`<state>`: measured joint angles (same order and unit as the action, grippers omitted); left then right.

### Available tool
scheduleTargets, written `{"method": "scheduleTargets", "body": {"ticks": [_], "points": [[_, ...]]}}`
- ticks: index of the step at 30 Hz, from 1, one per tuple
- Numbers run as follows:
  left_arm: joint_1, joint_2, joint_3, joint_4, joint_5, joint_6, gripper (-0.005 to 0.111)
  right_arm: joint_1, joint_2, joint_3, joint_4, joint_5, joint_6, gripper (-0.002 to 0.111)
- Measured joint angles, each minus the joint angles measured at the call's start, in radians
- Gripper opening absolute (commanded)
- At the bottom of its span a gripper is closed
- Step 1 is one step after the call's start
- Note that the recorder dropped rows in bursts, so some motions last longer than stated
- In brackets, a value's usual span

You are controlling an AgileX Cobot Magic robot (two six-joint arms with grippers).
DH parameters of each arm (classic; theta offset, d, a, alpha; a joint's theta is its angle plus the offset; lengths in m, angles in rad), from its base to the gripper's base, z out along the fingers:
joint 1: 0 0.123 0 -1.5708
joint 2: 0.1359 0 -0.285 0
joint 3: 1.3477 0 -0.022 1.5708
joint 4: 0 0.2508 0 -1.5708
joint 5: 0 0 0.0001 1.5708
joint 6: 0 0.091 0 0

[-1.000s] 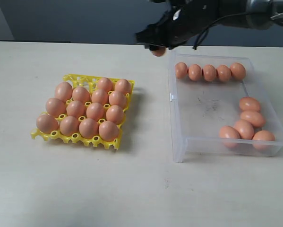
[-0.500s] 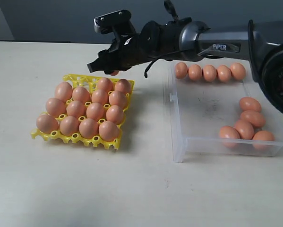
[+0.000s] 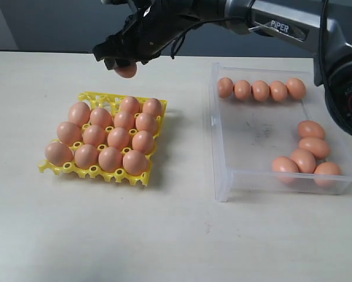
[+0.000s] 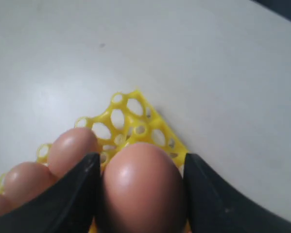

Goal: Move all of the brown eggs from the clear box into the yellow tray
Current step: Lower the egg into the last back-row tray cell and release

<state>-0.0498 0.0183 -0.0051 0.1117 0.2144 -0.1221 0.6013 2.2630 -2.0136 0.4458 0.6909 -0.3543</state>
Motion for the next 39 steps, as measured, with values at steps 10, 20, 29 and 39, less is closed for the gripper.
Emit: {"method": "scheduleTargets", "body": {"ticks": [10,20,29,39], "points": [[0.0,0.0,0.0,0.0,0.0,0.0,0.012,-0.006,0.108,0.0,0.527,-0.108,-0.51,-0.001],[0.0,0.0,0.0,0.0,0.0,0.0,0.012,-0.004,0.19,0.0,0.568,-0.118,-0.573,-0.001],[0.0,0.0,0.0,0.0,0.0,0.0,0.012,-0.004,0.226,0.0,0.578,-0.153,-0.58,-0.001],[0.0,0.0,0.0,0.0,0.0,0.0,0.012,0.0,0.244,0.0,0.569,-0.164,-0.59,0.045]]}}
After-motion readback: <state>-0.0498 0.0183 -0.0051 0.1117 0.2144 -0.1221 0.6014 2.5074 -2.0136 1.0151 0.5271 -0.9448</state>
